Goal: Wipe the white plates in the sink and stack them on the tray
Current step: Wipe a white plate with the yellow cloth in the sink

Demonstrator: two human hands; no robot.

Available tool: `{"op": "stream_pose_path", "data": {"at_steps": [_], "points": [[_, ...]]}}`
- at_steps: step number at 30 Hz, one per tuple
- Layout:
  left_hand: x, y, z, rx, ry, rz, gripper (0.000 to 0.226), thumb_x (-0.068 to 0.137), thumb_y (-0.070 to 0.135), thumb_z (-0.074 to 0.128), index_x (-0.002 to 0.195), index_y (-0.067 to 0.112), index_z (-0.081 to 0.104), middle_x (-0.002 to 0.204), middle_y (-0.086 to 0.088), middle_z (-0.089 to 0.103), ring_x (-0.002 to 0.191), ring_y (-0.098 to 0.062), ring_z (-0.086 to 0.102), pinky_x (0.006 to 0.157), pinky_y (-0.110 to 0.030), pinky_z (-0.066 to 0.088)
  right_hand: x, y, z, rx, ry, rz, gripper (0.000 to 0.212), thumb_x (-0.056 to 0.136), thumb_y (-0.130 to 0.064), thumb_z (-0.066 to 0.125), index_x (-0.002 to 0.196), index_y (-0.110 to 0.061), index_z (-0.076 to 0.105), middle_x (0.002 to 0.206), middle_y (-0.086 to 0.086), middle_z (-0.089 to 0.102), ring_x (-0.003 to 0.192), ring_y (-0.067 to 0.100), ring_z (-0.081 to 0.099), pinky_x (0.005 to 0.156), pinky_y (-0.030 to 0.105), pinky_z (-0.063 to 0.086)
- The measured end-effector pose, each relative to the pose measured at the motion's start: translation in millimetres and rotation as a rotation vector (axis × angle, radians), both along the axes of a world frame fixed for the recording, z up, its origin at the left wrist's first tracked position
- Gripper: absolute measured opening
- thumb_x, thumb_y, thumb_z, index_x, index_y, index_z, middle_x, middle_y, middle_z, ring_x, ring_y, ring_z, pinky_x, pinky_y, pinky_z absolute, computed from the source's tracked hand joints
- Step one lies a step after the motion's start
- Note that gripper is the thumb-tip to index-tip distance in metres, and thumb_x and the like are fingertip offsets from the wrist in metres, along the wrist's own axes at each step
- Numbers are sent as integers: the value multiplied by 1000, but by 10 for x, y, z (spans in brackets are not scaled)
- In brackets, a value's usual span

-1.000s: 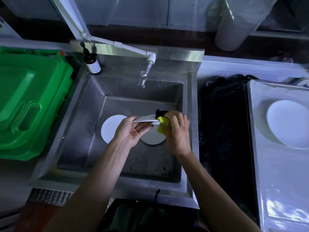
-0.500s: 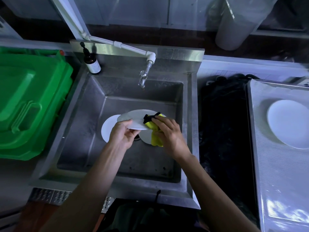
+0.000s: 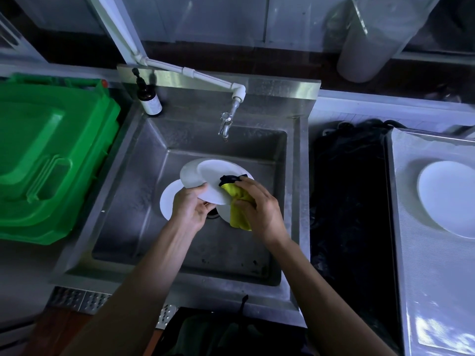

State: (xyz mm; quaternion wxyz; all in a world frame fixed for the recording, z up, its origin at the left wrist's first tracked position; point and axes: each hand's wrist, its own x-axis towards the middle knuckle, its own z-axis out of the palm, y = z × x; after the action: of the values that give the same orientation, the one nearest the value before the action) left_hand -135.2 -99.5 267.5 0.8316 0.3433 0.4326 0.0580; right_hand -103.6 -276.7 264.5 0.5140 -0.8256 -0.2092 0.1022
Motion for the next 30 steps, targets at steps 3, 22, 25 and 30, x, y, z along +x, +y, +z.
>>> {"op": "stream_pose_path", "data": {"at_steps": [3, 22, 25, 30], "points": [[12, -20, 1, 45, 12, -34, 40, 93, -5, 59, 132, 1, 60, 131, -22, 65, 117, -36, 65, 77, -46, 58, -7, 67, -49, -21, 11, 3, 45, 90, -8, 67, 133, -19, 61, 138, -5, 59, 127, 15, 53, 108, 34, 42], [-164, -47, -50, 26, -162, -146, 29, 97, 1, 54, 123, 8, 65, 120, -15, 72, 106, -31, 71, 76, -44, 62, -203, 218, -419, -151, -122, -54, 43, 108, -30, 37, 149, -18, 44, 161, 4, 32, 150, 23, 24, 123, 43, 23], [-221, -2, -48, 16, -203, -179, 31, 95, 2, 56, 123, 11, 66, 121, -12, 72, 109, -29, 71, 78, -45, 61, -175, 207, -429, -97, -62, -96, 45, 108, -33, 36, 150, -19, 41, 163, 3, 27, 152, 18, 20, 124, 36, 20], [-377, 114, -122, -4, -255, -236, 33, 93, 0, 57, 107, 20, 79, 121, -9, 73, 114, -30, 69, 85, -53, 59, -142, 181, -437, -63, 71, -128, 47, 109, -33, 35, 153, -18, 37, 164, 1, 24, 152, 15, 19, 125, 36, 21]]}}
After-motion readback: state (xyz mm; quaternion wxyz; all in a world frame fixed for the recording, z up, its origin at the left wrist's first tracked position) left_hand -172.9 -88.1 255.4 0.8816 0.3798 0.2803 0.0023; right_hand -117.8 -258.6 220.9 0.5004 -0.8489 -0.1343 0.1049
